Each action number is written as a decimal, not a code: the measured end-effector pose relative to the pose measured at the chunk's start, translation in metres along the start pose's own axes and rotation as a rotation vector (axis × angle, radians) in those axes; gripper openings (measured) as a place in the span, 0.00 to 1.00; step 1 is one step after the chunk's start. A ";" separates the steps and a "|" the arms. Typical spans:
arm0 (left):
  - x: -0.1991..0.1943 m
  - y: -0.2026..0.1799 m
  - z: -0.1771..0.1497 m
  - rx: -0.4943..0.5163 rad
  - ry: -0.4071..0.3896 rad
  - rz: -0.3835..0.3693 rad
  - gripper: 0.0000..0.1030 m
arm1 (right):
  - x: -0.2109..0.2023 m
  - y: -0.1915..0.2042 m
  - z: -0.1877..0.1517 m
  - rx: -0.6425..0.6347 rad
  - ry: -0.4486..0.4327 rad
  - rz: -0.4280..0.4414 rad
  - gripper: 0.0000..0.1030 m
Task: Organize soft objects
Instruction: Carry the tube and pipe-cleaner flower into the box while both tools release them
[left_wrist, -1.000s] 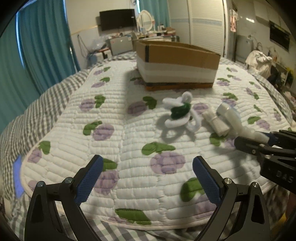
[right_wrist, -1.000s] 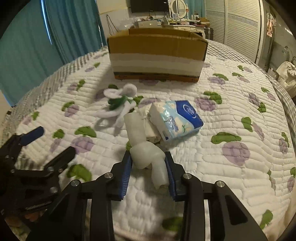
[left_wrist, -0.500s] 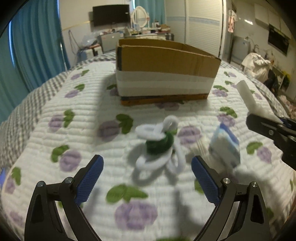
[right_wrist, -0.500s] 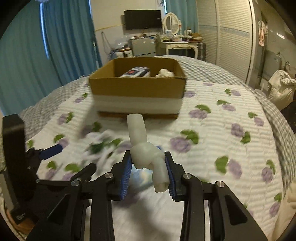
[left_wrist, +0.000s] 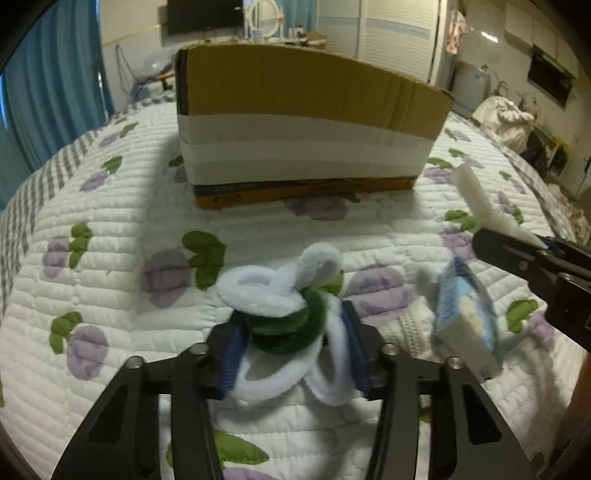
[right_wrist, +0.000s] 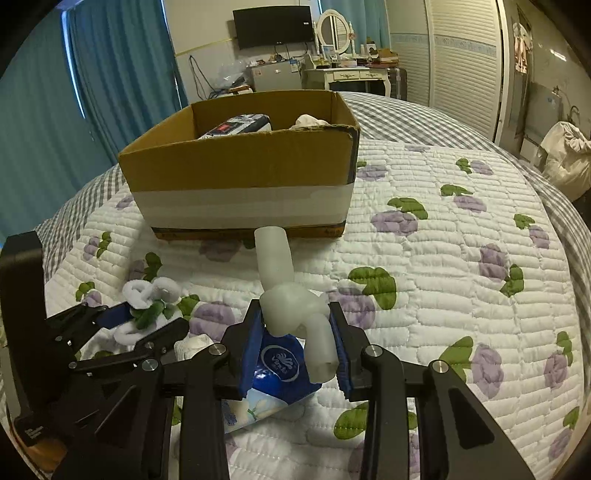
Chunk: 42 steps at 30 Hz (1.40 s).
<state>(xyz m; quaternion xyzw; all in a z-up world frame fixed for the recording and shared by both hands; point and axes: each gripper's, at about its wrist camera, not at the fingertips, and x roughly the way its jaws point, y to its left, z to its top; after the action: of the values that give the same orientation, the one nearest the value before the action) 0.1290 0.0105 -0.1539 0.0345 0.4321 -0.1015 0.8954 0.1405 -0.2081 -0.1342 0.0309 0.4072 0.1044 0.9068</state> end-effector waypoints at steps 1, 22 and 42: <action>-0.002 0.000 -0.001 0.003 -0.003 -0.001 0.42 | -0.002 0.001 0.000 -0.003 -0.005 -0.001 0.33; -0.131 -0.018 0.067 0.060 -0.259 0.047 0.41 | -0.117 0.036 0.060 -0.124 -0.237 0.030 0.33; -0.029 0.009 0.203 0.080 -0.291 0.090 0.41 | 0.014 -0.001 0.212 -0.064 -0.187 0.068 0.34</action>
<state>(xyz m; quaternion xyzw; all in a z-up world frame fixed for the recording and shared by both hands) 0.2686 -0.0066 -0.0049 0.0742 0.2914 -0.0825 0.9501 0.3079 -0.2001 -0.0032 0.0255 0.3158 0.1446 0.9374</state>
